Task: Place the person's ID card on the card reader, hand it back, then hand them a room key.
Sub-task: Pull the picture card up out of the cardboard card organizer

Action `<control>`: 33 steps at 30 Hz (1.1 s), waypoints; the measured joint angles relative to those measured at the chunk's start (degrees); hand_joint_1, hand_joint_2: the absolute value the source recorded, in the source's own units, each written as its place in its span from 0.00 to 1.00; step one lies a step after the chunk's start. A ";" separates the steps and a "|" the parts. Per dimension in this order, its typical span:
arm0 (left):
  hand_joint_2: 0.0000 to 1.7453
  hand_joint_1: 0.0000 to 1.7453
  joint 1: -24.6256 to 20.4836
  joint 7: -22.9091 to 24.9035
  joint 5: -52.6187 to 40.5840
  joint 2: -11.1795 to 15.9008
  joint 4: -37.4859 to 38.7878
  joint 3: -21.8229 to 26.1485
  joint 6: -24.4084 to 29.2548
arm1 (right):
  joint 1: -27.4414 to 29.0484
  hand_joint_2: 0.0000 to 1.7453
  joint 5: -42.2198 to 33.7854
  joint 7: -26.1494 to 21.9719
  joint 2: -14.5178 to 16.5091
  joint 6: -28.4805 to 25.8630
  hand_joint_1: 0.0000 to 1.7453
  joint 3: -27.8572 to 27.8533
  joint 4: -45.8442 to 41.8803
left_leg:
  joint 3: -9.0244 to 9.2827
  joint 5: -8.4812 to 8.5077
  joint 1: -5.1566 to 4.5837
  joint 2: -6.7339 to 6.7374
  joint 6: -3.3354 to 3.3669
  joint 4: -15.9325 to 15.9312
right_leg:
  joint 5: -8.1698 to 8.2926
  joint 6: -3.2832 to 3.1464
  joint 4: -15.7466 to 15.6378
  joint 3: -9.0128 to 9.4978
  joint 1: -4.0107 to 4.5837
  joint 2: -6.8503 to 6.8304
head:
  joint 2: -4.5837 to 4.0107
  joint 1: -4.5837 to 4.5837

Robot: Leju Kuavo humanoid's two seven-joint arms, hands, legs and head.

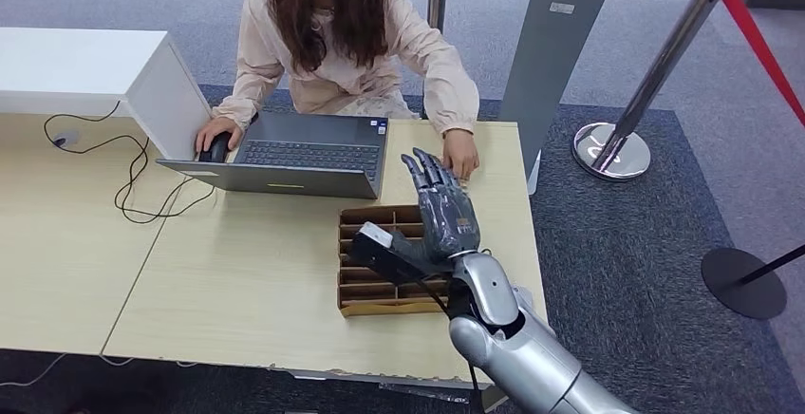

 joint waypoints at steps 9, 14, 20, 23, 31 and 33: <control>0.00 0.00 0.00 -0.17 -0.05 -0.02 0.13 0.02 0.00 | 0.62 1.00 0.13 0.06 -1.40 0.04 0.05 -1.08 -4.71 | 0.01 0.00 0.00 0.01 0.00 0.00 | 0.00 0.00 0.00 0.00 0.00 0.01 | 0.00 -0.01; 0.00 0.00 0.00 -0.22 -0.17 -0.02 0.14 0.01 0.00 | 0.85 1.00 0.25 0.10 -1.75 -0.03 0.06 -1.32 -5.55 | 0.00 0.00 0.01 0.01 0.00 0.00 | 0.00 0.00 0.00 0.01 0.00 0.01 | -0.01 -0.01; 0.00 0.00 -0.01 -0.22 -0.20 -0.02 0.15 0.01 0.00 | 1.12 1.00 0.39 0.04 -1.88 -0.07 0.06 -1.32 -5.56 | -0.01 0.00 0.01 0.01 0.00 0.00 | 0.00 0.00 0.00 0.00 0.00 0.01 | 0.00 -0.01; 0.00 0.00 -0.01 -0.22 -0.20 -0.02 0.15 0.02 0.00 | 1.13 1.00 0.44 -0.01 -1.88 -0.01 0.07 -1.32 -5.49 | -0.01 0.00 0.01 0.01 0.00 0.00 | 0.00 0.00 0.00 0.00 0.00 0.01 | 0.00 -0.01; 0.00 0.00 -0.01 -0.23 -0.20 -0.02 0.15 0.02 0.00 | 1.11 1.00 0.62 -0.18 -1.86 0.21 0.08 -1.30 -5.40 | -0.02 0.00 0.01 0.00 0.00 0.00 | 0.00 0.00 0.00 0.01 0.00 0.01 | 0.00 -0.01; 0.00 0.00 -0.01 -0.26 -0.20 -0.02 0.15 0.02 0.00 | 1.11 1.00 0.67 -0.24 -1.85 0.28 0.08 -1.29 -5.40 | -0.02 0.00 0.01 0.00 0.00 0.00 | 0.00 0.00 0.00 0.01 0.00 0.01 | -0.01 -0.01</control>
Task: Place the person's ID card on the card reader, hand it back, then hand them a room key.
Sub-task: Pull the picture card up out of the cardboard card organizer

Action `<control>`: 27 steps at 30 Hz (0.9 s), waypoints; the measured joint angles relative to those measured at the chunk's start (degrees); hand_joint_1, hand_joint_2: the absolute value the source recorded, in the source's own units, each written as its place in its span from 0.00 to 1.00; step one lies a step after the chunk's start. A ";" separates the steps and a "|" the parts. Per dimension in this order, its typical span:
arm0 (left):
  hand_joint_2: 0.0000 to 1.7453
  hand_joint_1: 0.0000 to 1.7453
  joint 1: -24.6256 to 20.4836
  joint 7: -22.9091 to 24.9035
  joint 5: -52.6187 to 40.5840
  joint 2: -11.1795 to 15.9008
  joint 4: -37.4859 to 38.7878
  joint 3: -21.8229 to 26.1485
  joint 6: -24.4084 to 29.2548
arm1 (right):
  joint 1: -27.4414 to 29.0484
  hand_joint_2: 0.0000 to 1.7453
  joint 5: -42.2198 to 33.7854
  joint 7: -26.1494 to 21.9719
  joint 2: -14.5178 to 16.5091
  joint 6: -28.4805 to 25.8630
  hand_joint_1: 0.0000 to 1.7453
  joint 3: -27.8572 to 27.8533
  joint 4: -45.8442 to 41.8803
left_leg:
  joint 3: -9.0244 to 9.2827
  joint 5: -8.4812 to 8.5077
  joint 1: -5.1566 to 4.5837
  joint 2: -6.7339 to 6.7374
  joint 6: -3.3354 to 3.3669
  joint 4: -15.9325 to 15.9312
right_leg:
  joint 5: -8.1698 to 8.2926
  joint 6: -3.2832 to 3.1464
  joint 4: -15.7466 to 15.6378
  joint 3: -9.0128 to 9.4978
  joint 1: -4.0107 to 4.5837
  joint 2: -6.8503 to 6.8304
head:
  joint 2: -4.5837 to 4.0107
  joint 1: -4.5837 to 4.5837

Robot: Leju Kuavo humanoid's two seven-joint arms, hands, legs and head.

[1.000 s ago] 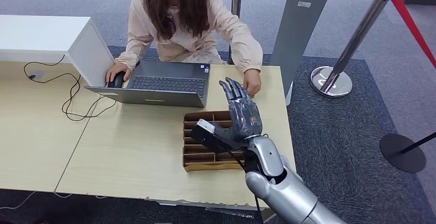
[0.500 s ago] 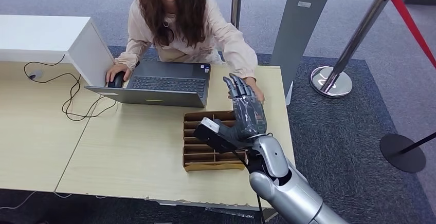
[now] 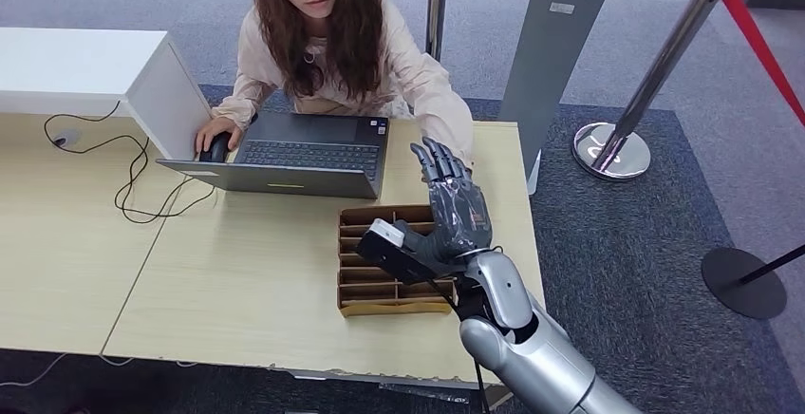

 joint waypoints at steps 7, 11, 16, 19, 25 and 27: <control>0.00 0.00 0.00 -0.12 0.00 -0.07 0.00 0.00 0.00 | -0.01 1.00 0.01 -0.08 0.01 0.18 0.09 0.02 0.00 | 0.00 0.00 0.00 0.00 0.00 0.00 | 0.00 0.00 0.00 0.00 0.00 0.00 | 0.00 -0.01; 0.00 0.00 0.03 -0.32 0.02 -0.13 0.00 0.00 0.00 | 0.01 1.00 0.01 -0.08 -0.01 0.55 0.09 0.04 0.00 | 0.00 0.00 0.00 0.00 0.00 0.00 | 0.00 0.00 0.00 0.00 0.00 0.00 | 0.00 -0.01; 0.00 0.00 0.08 -0.51 0.04 -0.13 0.00 0.00 0.00 | 0.33 1.00 -0.01 -0.08 -0.03 1.02 0.19 0.08 0.00 | 0.00 0.00 0.00 0.00 0.00 0.00 | 0.00 0.00 0.00 -0.01 0.00 0.00 | 0.00 -0.02; 0.00 0.00 0.08 -0.54 0.06 -0.14 0.01 0.02 0.00 | 0.65 1.00 -0.01 -0.08 -0.06 1.19 0.24 0.13 0.02 | 0.00 0.00 0.00 0.00 0.00 0.00 | 0.00 0.00 0.00 -0.01 0.00 0.00 | 0.01 -0.02; 0.00 0.00 0.11 -0.64 0.19 -0.16 0.02 0.08 0.00 | 1.26 1.00 -0.01 -0.38 -0.07 1.58 0.23 0.53 0.04 | 0.00 0.00 0.00 0.00 0.00 0.00 | 0.00 0.00 0.00 -0.01 0.00 0.00 | 0.00 -0.01; 0.00 0.00 0.12 -0.65 0.21 -0.15 0.02 0.09 0.00 | 1.50 1.00 -0.01 -0.46 -0.07 1.60 0.22 0.66 0.04 | 0.00 0.00 0.00 0.00 0.00 0.00 | 0.00 0.00 0.00 -0.01 0.00 0.00 | 0.00 0.00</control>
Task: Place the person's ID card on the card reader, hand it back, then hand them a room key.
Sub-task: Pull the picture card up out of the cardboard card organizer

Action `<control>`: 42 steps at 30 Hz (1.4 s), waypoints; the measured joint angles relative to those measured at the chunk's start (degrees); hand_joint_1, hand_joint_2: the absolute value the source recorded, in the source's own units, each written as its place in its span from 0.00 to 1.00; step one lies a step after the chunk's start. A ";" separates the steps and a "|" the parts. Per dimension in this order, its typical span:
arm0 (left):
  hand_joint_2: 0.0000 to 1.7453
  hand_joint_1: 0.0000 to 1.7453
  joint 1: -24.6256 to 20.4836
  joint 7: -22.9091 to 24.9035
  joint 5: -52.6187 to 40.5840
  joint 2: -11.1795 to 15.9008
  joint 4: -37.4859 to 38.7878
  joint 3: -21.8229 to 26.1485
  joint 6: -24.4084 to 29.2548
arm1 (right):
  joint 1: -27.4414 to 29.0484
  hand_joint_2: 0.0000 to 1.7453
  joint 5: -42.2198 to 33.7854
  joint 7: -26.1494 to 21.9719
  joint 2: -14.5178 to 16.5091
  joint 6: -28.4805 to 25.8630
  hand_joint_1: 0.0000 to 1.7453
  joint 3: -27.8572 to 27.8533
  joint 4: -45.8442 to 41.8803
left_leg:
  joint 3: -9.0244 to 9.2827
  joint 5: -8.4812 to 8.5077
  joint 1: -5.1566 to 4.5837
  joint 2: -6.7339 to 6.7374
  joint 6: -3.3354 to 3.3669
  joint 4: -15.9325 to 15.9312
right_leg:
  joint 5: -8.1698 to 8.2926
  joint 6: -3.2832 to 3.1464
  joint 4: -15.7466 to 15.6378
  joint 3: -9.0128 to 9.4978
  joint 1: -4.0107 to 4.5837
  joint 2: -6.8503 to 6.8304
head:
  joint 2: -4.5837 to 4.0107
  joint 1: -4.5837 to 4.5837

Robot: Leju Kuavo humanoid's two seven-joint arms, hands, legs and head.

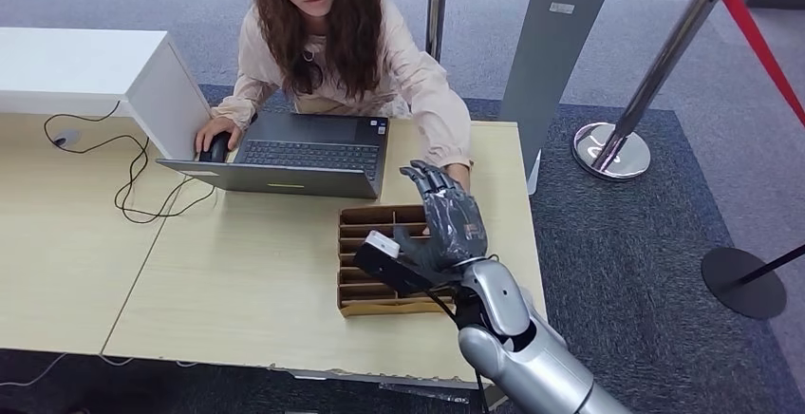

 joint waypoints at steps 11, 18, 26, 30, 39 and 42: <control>0.00 0.00 0.04 -0.02 0.01 0.01 0.06 0.18 0.00 | 0.88 1.00 0.00 -0.18 0.00 -0.01 0.24 0.42 0.00 | 0.00 0.00 0.00 0.00 0.00 0.00 | 0.00 0.00 0.00 0.00 0.00 0.00 | 0.01 0.00; 0.00 0.00 0.05 -0.03 0.01 0.01 0.09 0.31 0.00 | 1.12 1.00 -0.28 -0.61 0.00 -0.05 0.24 0.43 0.03 | 0.00 0.00 0.00 0.00 0.00 0.00 | 0.00 0.00 0.00 0.00 0.00 0.00 | 0.00 0.00; 0.00 0.00 0.13 -0.04 -0.01 -0.01 0.09 0.71 0.00 | 1.30 1.00 0.57 -0.80 0.00 -0.31 0.37 0.66 0.82 | 0.00 0.00 0.00 0.00 0.00 0.00 | 0.00 0.00 0.00 0.00 0.00 0.00 | 0.01 -0.01; 0.00 0.00 0.17 -0.08 -0.01 -0.02 0.09 0.84 0.00 | 1.49 1.00 1.24 -0.83 0.05 -0.36 0.39 0.82 1.49 | 0.00 0.00 0.00 0.00 0.00 0.00 | 0.00 0.00 0.00 0.00 0.00 0.00 | 0.00 -0.01; 0.00 0.00 0.24 -0.28 -0.01 -0.07 0.09 0.91 0.04 | 1.70 1.00 1.36 -1.53 0.60 -0.66 0.38 1.24 3.92 | 0.00 0.00 0.00 0.00 0.00 0.00 | 0.00 0.00 0.00 0.00 0.00 0.00 | 0.01 -0.02; 0.00 0.00 0.29 -0.49 -0.01 -0.08 0.09 0.92 0.09 | 1.70 1.00 1.32 -1.71 0.67 -0.70 0.39 1.33 4.73 | -0.01 0.00 0.00 0.00 0.00 0.00 | 0.00 0.00 0.00 0.00 0.00 0.00 | 0.00 -0.01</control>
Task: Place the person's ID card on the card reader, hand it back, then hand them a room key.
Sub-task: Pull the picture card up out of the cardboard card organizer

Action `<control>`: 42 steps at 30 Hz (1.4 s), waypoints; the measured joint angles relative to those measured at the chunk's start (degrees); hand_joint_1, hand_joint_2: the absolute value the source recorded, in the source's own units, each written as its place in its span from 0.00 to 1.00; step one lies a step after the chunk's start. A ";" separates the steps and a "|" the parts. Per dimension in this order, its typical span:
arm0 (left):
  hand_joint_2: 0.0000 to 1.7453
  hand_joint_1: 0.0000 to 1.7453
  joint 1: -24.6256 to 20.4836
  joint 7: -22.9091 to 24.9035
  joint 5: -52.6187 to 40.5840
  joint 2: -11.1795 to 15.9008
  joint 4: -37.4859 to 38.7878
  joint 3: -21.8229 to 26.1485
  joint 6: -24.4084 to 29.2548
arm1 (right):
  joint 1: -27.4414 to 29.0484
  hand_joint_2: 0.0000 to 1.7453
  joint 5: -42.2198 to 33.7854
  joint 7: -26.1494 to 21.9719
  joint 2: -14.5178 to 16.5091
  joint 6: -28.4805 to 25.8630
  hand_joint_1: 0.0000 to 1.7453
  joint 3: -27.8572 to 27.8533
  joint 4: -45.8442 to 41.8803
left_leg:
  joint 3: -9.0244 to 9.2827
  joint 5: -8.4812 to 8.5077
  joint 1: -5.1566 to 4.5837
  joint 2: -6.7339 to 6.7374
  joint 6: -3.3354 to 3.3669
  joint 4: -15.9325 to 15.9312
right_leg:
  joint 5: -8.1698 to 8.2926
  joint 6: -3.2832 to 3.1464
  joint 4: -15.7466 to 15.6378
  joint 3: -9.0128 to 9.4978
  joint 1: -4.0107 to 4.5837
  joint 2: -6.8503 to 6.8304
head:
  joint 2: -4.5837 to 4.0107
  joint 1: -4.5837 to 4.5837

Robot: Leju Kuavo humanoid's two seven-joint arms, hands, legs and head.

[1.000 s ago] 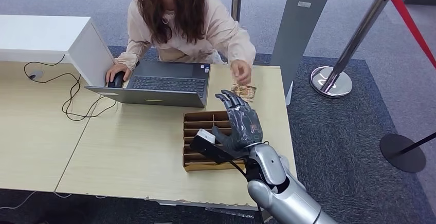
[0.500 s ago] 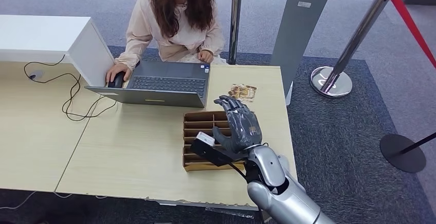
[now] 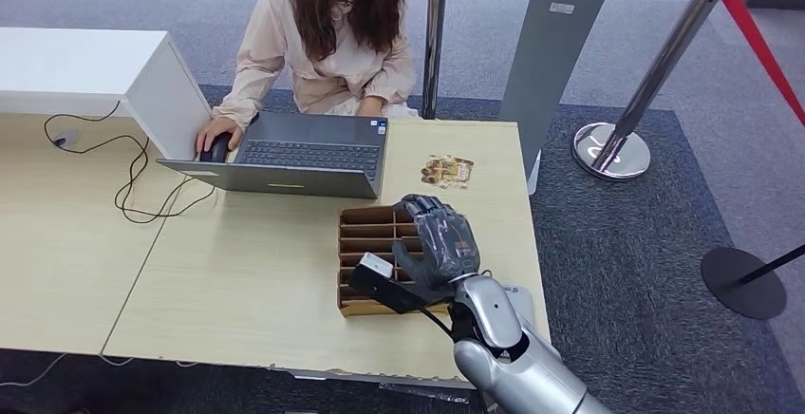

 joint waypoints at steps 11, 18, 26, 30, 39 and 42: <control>0.00 0.00 0.09 -0.49 0.00 -0.04 0.00 0.10 0.08 | -0.13 1.00 -0.95 -0.27 0.77 -0.49 0.38 0.03 3.19 | 0.00 0.00 0.00 0.00 0.00 0.00 | 0.00 0.00 0.00 0.00 0.00 0.00 | 0.00 -0.01; 0.00 0.00 0.12 -0.58 -0.02 -0.04 0.00 0.17 0.11 | -0.24 1.00 -1.26 -0.80 1.34 -1.10 0.38 0.03 5.69 | 0.00 0.00 0.00 0.00 0.00 0.00 | 0.00 0.00 0.00 0.00 0.00 0.00 | 0.02 0.01; 0.00 0.00 0.16 -0.72 -0.04 -0.08 0.00 0.19 0.29 | -0.34 1.00 -1.51 -0.85 1.79 -1.20 0.38 0.03 7.66 | 0.00 0.00 0.00 0.00 0.00 0.00 | 0.00 0.00 0.00 0.00 0.00 0.00 | 0.00 0.00; 0.00 0.00 0.20 -0.87 -0.04 -0.09 0.00 0.20 0.39 | -0.46 1.00 -1.68 -1.13 2.03 -1.32 0.38 0.03 8.45 | 0.00 0.00 -0.01 0.00 0.00 0.00 | 0.00 0.00 0.00 0.00 0.00 0.00 | 0.00 0.00; 0.00 0.00 0.29 -1.25 -0.04 -0.11 0.01 0.20 0.56 | -0.96 1.00 -1.91 -1.40 2.73 -1.78 0.40 0.03 9.83 | 0.00 0.00 -0.01 0.00 0.00 0.00 | 0.00 0.00 0.00 0.00 -0.01 0.00 | 0.00 0.01; 0.00 0.00 0.30 -1.32 -0.04 -0.13 0.00 0.20 0.61 | -1.10 1.00 -1.91 -1.49 2.82 -1.86 0.40 0.03 10.26 | 0.00 0.00 -0.01 0.00 0.00 0.00 | 0.00 0.00 0.00 0.00 -0.01 0.00 | 0.00 -0.01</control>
